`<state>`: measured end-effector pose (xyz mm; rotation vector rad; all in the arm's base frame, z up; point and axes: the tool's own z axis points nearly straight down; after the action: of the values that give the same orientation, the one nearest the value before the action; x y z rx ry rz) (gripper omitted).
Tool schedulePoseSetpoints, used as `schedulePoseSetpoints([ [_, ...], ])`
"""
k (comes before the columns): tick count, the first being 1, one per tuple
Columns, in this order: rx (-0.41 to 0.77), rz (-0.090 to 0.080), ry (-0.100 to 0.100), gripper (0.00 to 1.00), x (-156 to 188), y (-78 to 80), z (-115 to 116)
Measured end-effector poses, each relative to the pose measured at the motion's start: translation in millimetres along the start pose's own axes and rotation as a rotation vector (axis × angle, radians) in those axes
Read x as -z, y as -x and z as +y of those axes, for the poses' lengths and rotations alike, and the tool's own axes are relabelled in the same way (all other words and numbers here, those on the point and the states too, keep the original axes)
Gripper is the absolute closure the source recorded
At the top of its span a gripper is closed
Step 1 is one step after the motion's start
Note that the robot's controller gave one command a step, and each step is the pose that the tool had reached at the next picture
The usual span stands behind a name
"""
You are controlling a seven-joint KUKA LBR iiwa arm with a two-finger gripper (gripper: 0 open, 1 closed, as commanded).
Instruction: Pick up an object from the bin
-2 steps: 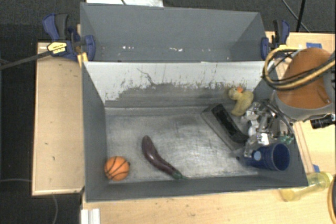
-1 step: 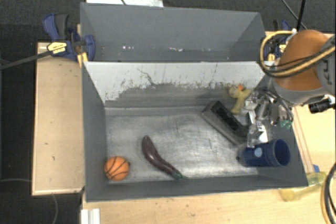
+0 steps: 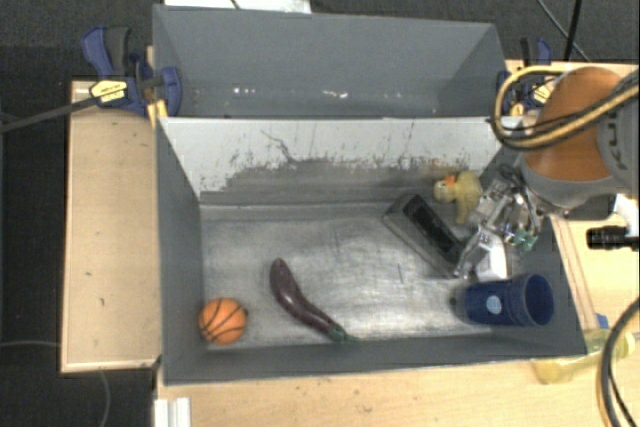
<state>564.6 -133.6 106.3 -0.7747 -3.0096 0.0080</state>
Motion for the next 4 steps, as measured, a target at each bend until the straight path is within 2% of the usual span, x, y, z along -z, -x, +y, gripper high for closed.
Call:
schedulePoseSetpoints([
  [1,-0.093,-0.009,-0.003,0.00,-22.1,-15.5,29.3],
  [2,-0.024,-0.047,0.010,1.00,-32.1,-47.2,45.7],
  [4,-0.024,-0.043,0.010,1.00,-29.3,-48.3,45.5],
])
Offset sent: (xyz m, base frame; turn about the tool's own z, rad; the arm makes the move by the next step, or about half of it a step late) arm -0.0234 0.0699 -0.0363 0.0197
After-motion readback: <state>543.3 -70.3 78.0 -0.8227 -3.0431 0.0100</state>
